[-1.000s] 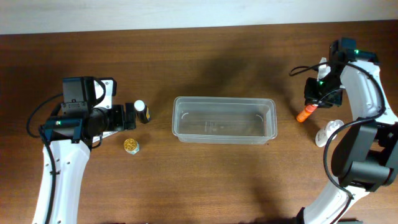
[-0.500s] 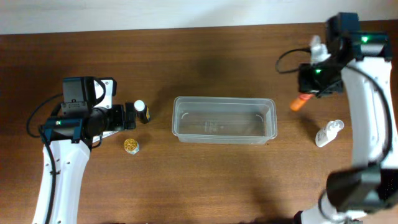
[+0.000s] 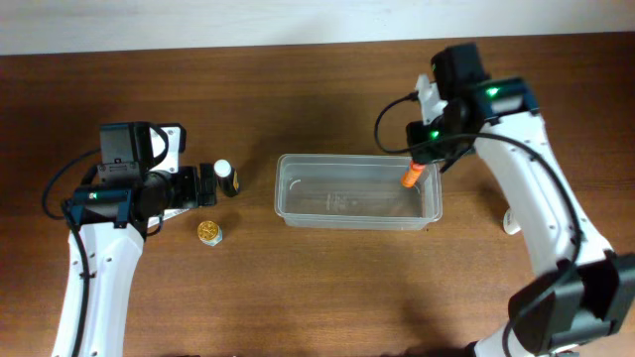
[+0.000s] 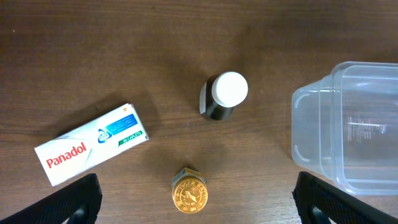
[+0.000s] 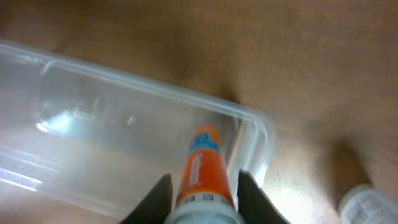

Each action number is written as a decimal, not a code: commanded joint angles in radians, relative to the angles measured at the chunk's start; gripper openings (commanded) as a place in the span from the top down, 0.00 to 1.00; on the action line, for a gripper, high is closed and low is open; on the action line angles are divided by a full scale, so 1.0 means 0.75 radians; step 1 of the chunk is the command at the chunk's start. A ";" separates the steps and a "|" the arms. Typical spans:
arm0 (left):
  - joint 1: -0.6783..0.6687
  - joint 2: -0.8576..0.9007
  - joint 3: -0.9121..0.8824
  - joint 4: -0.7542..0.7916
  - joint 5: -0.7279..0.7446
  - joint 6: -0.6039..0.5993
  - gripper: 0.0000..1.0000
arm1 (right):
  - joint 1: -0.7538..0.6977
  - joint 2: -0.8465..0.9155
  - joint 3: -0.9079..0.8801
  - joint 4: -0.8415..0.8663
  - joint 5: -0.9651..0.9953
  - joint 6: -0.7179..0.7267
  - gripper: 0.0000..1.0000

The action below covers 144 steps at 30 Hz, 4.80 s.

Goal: Pack container
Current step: 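Carry the orange tube into the container and release it, then move the right gripper to the clear spray bottle and grasp it, then place the clear spray bottle upright in the container's right end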

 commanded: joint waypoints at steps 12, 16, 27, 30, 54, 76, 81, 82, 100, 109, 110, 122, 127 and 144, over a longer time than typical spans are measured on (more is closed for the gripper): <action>0.007 0.002 0.025 0.002 0.024 -0.008 0.01 | 0.005 0.007 -0.345 0.350 0.068 0.014 0.47; 0.007 0.002 0.025 0.002 0.024 -0.008 0.01 | 0.008 0.001 -0.340 0.341 0.068 0.015 0.26; 0.007 0.002 0.025 0.002 0.024 -0.008 0.01 | -0.057 -0.210 0.122 0.035 0.250 0.122 0.02; 0.007 0.002 0.025 0.002 0.024 -0.008 0.01 | -0.170 -0.281 0.229 -0.047 0.249 0.182 0.02; 0.007 0.002 0.025 0.013 0.024 -0.008 0.01 | -0.756 -0.020 -0.380 0.022 0.173 0.219 0.03; 0.007 0.002 0.025 0.012 0.024 -0.007 0.01 | -0.756 -0.011 -0.378 0.037 0.176 0.219 0.62; 0.007 0.002 0.025 0.012 0.024 -0.007 0.00 | -0.756 -0.011 -0.372 0.047 0.179 0.219 0.59; 0.007 0.002 0.025 0.012 0.024 -0.008 0.01 | -0.756 -0.011 -0.368 0.047 0.179 0.219 0.60; 0.007 0.002 0.025 0.012 0.023 -0.008 0.01 | -0.756 -0.011 -0.288 0.012 0.180 0.193 0.68; 0.007 0.002 0.025 0.012 0.024 -0.007 0.01 | -0.756 -0.011 -0.277 0.002 0.179 0.193 0.84; 0.007 0.002 0.025 0.012 0.024 -0.008 0.01 | -0.754 -0.011 -0.267 -0.008 0.178 0.193 0.84; 0.007 0.002 0.025 0.012 0.023 -0.008 0.00 | -0.569 -0.161 0.069 -0.339 0.026 0.076 0.84; 0.007 0.002 0.025 0.012 0.023 -0.007 0.01 | -0.354 -0.285 0.154 -0.368 0.026 0.077 0.84; 0.007 0.002 0.025 0.012 0.023 -0.006 0.01 | -0.011 -0.240 -0.194 -0.016 0.084 0.144 0.84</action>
